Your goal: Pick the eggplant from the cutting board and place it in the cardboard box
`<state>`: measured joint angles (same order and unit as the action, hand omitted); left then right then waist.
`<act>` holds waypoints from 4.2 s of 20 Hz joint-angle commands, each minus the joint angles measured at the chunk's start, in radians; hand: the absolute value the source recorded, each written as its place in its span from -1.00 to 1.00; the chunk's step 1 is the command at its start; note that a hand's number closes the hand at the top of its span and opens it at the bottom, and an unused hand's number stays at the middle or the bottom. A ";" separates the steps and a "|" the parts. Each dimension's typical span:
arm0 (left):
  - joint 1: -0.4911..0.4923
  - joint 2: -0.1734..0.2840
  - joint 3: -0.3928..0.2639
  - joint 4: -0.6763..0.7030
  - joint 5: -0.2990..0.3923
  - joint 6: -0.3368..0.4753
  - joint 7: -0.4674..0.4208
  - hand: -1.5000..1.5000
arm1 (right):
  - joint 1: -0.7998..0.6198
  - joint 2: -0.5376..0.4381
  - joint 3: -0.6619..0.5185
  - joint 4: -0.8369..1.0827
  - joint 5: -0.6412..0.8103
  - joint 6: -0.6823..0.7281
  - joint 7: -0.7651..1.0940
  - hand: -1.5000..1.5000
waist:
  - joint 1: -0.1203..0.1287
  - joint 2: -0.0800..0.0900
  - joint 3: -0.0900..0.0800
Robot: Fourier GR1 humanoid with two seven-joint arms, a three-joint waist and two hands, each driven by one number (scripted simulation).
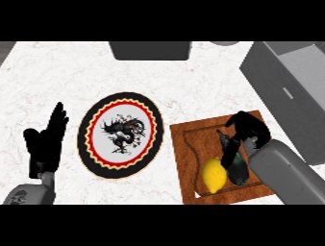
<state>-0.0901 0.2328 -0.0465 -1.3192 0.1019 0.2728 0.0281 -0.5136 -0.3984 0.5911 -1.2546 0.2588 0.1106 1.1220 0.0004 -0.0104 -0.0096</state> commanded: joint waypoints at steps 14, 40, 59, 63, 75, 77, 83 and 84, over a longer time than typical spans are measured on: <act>0.050 -0.009 0.030 0.015 -0.012 0.018 0.000 0.00 | 0.136 -0.335 0.285 -0.485 0.197 0.166 -0.819 1.00 | -0.060 -0.031 0.018; 0.109 0.012 0.080 -0.028 0.019 -0.005 -0.049 0.00 | 0.527 -1.100 -0.523 -0.189 -0.464 -0.124 -2.127 1.00 | -0.089 -0.004 0.012; -0.095 -0.065 0.015 0.090 -0.054 -0.014 -0.041 0.00 | 0.086 -0.834 -0.434 0.178 -0.303 0.101 -2.030 1.00 | 0.051 0.025 0.010; -0.078 -0.051 0.003 0.032 -0.057 -0.023 0.012 0.00 | -0.028 -0.708 -0.368 0.372 -0.183 0.095 -2.096 1.00 | 0.066 0.027 0.011; -0.081 -0.058 0.019 0.022 -0.060 -0.016 0.017 0.00 | -0.293 -0.497 -0.311 0.788 -0.034 0.232 -2.113 -1.00 | 0.055 0.028 0.012; -0.023 -0.048 0.027 0.055 -0.046 -0.057 -0.049 0.00 | -0.275 -0.440 -0.340 0.809 -0.082 0.226 -2.146 -1.00 | 0.053 0.029 0.012; -0.073 -0.041 0.026 0.036 -0.054 -0.044 -0.007 0.00 | -0.304 -0.450 -0.411 0.844 -0.243 0.477 -2.171 -1.00 | 0.052 0.033 0.015; -0.027 -0.025 0.043 0.030 -0.030 -0.072 -0.032 0.00 | -0.287 -0.462 -0.414 0.850 -0.262 0.520 -2.171 -1.00 | 0.057 0.030 0.014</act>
<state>-0.1404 0.1910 -0.0187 -1.2865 0.0546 0.2250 0.0137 -0.8012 -0.8619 0.2139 -0.4572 0.0734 0.3644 -0.9280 0.0550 0.0195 0.0043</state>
